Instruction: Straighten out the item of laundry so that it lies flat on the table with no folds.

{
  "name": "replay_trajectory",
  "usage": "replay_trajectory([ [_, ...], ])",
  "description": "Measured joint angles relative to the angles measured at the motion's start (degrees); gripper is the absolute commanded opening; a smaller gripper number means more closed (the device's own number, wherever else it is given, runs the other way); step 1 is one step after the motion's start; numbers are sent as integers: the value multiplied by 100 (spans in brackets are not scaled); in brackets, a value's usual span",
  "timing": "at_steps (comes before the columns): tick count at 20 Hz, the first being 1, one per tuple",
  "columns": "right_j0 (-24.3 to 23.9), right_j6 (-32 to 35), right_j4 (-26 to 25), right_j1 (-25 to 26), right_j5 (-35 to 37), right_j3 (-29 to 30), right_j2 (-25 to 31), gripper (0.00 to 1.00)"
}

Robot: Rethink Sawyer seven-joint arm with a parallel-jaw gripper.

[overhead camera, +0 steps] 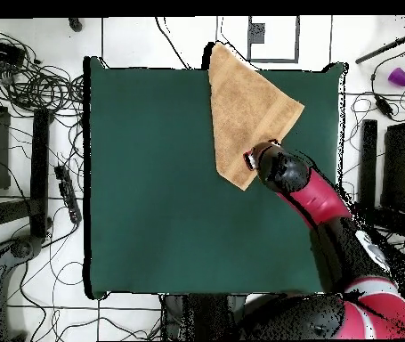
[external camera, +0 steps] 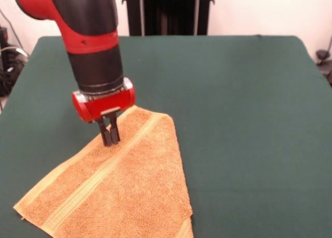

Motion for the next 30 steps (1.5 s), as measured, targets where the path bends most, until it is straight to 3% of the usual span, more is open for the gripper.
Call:
replay_trajectory([
  [6, -889, 0, -321, -178, -781, 664, 859, 0],
  [7, -1325, 0, -581, -157, -1113, 891, 1262, 0],
  [11, -2255, 0, -1188, -1, -1780, 1358, 2055, 0],
  [14, -2628, 0, -1400, 57, -1998, 1609, 2355, 0],
  [19, -2775, 2, -1460, 56, -2040, 1892, 2578, 0],
  [23, -2406, 42, -1211, -67, -2020, 1963, 2496, 0],
  [28, -342, 411, 88, -288, -975, 1269, 1062, 0],
  [29, -250, 437, 131, -287, -910, 1223, 993, 0],
  [30, 641, 762, 416, -265, -90, 716, 323, 0],
])
